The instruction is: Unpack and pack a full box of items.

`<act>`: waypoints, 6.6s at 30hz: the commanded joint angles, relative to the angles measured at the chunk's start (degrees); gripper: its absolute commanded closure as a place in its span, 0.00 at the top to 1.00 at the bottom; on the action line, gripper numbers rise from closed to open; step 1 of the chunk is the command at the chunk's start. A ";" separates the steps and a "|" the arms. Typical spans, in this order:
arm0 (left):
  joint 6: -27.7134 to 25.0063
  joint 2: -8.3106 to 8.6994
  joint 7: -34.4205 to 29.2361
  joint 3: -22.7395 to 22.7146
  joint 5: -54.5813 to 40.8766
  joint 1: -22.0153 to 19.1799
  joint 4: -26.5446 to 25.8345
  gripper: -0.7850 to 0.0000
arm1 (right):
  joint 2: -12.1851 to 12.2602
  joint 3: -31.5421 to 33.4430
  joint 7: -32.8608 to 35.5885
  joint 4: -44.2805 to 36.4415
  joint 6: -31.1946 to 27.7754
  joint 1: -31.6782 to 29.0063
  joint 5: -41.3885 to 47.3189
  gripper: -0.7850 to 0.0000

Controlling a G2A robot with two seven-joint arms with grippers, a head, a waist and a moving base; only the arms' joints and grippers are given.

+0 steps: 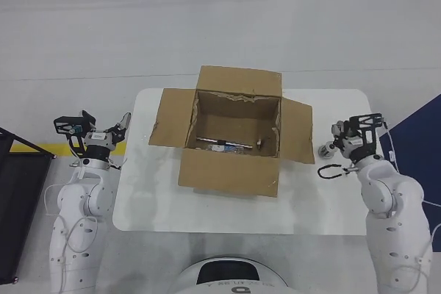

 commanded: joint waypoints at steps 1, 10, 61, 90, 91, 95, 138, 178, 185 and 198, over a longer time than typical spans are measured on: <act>0.00 0.00 0.00 0.00 0.00 0.00 0.00 1.00 | 0.17 1.71 1.00 2.13 2.04 -0.47 -1.05 0.00; 0.00 0.00 0.00 0.00 0.00 0.00 0.00 1.00 | 0.47 -0.06 5.39 11.16 7.96 1.96 -8.19 0.00; 0.00 0.00 0.00 0.00 0.00 0.00 0.00 1.00 | 2.14 1.41 2.51 -10.76 -14.61 -7.28 4.30 0.46; 0.00 0.00 0.00 0.00 0.00 0.00 0.00 1.00 | -1.23 -41.34 19.55 -3.34 -3.84 25.13 0.70 0.71; 0.00 0.00 0.00 0.00 0.00 0.00 0.00 1.00 | -1.51 -42.44 19.95 -1.23 -3.43 26.92 0.77 0.73; 0.00 0.00 0.00 0.00 0.00 0.00 0.00 1.00 | -2.50 -46.11 24.00 6.47 -2.64 33.45 0.53 0.66; 0.00 0.00 0.00 0.00 0.00 0.00 0.00 1.00 | -10.76 -61.81 35.64 51.87 7.23 53.32 1.69 0.38; 0.00 0.00 0.00 0.00 0.00 0.00 0.00 1.00 | -9.34 -56.05 28.97 48.56 4.06 50.67 0.09 0.35; 0.00 0.00 0.00 0.00 0.00 0.00 0.00 1.00 | -12.00 -59.72 28.08 56.85 2.74 54.25 2.36 0.29; 0.00 0.00 0.00 0.00 0.00 0.00 0.00 1.00 | -10.50 -54.62 20.17 52.13 2.23 52.64 3.73 0.00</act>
